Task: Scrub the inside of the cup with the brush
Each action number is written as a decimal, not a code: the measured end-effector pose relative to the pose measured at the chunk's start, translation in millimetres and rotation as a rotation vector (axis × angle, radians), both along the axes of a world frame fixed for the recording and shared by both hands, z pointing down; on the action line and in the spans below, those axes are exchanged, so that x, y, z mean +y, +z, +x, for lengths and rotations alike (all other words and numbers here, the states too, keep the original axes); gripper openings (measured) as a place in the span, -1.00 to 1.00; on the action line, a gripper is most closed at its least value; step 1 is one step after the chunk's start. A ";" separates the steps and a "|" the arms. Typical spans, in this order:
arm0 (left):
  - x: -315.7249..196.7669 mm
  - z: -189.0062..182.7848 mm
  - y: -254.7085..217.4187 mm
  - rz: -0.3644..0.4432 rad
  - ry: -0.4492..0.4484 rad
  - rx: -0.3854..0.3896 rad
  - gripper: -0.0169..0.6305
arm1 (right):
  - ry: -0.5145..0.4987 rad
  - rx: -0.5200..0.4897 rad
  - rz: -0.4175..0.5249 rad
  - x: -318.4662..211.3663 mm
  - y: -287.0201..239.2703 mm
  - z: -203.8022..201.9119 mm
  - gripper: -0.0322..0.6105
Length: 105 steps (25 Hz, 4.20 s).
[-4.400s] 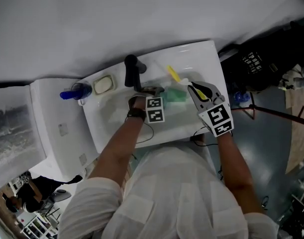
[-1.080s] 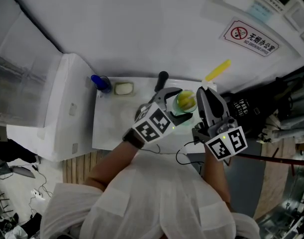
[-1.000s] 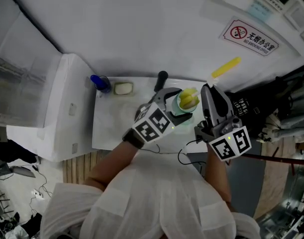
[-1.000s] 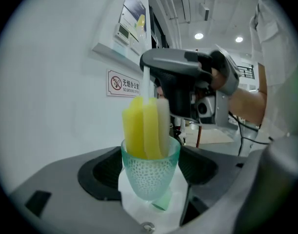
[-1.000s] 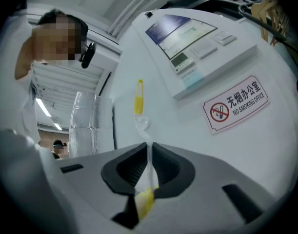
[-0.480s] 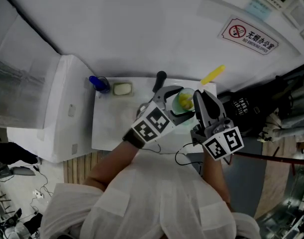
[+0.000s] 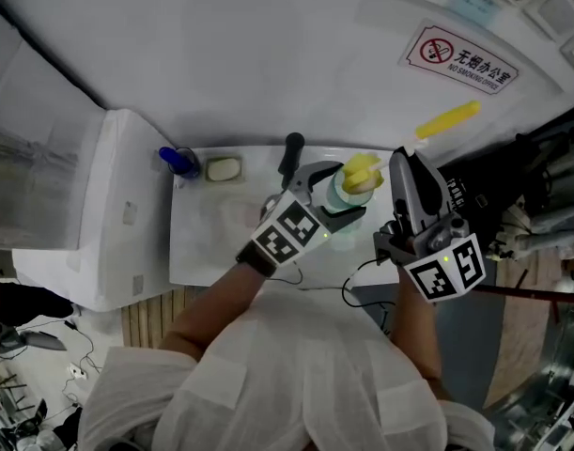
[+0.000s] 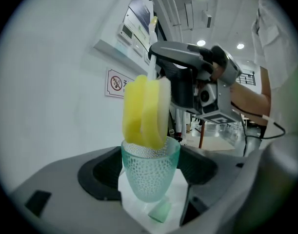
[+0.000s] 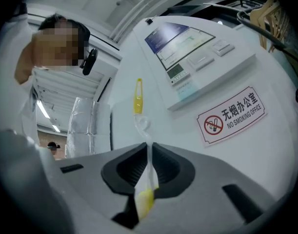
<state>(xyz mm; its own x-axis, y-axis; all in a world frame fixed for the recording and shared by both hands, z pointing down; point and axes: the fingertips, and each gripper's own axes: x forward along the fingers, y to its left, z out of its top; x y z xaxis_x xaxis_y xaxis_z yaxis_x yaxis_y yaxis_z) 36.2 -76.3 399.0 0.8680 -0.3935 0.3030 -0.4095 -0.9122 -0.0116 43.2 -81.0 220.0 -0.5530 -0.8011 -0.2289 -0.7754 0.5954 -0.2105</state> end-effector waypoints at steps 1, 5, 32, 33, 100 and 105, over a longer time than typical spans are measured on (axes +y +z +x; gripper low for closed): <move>-1.8 2.3 1.2 -0.002 -0.005 0.006 0.13 | 0.011 -0.002 0.003 -0.7 -1.9 5.8 -0.80; -12.8 10.1 12.0 -0.007 -0.037 0.011 0.13 | 0.047 -0.007 0.014 -1.8 -8.4 28.9 -0.80; -118.2 69.3 162.6 0.012 -0.228 0.001 0.13 | 0.146 -0.016 -0.171 -57.7 84.9 145.7 -0.80; -121.2 69.6 168.3 0.010 -0.229 -0.002 0.13 | 0.143 -0.016 -0.179 -60.2 89.6 145.8 -0.80; -6.9 29.6 217.5 -0.575 -0.664 -0.106 0.18 | -0.262 0.075 -0.169 -49.2 93.8 83.9 -0.80; -3.2 24.7 267.3 -0.662 -0.715 -0.192 0.18 | -0.340 0.096 -0.189 -51.0 108.6 78.8 -0.80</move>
